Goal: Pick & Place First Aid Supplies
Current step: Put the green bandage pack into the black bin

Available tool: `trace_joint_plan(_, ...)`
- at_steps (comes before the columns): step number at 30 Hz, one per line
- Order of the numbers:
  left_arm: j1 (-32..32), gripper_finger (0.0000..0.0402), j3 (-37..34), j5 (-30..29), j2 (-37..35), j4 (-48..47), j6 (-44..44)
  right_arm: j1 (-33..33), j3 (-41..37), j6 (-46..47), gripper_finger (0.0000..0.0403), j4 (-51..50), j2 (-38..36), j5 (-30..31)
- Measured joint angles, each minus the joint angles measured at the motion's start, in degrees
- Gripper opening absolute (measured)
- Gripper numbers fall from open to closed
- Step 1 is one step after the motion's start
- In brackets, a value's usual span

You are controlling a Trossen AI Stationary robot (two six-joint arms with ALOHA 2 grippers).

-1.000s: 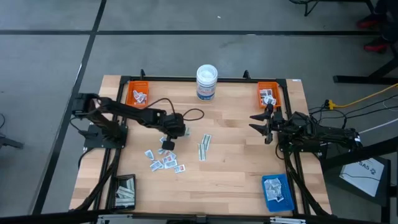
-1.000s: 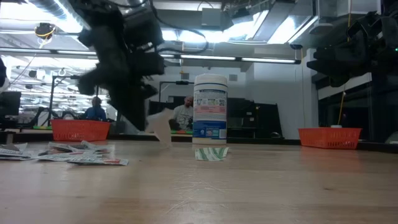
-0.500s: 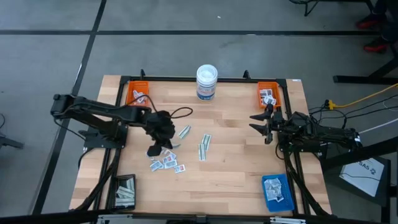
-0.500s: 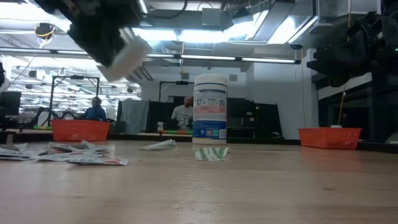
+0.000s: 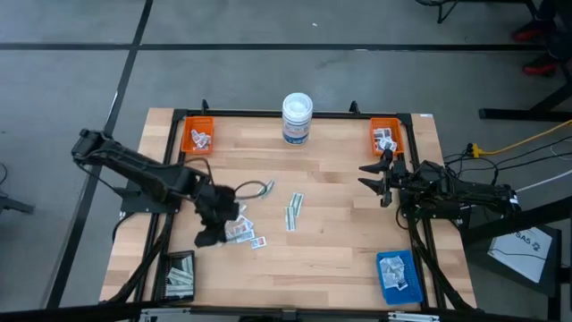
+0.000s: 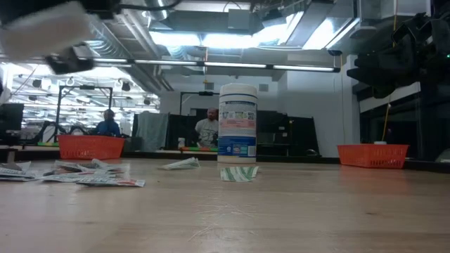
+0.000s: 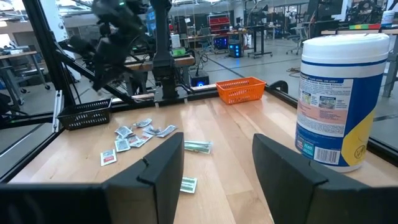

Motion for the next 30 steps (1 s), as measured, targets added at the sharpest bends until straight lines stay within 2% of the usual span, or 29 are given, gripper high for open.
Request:
trace_joint_plan(11,-16.2,0.0001,0.02,-0.33,-0.02,-1.33,-31.23,0.01,0.01,0.0,0.0191,0.0,0.0,-0.01)
trace_joint_plan(17,-23.7,0.0002,0.09,-0.8,-0.04,-2.05,-45.12,-0.01,0.0,0.0,0.0191,0.0,-0.01,0.01)
trace_joint_plan(22,-27.68,0.0002,0.11,-1.5,-0.04,-7.27,-52.0,0.0,0.0,0.0,0.0191,-0.01,0.01,0.0)
trace_joint_plan(30,-31.5,0.0001,0.11,-0.06,-0.04,-13.49,-55.73,0.01,0.02,0.0,0.0191,0.0,0.01,0.01)
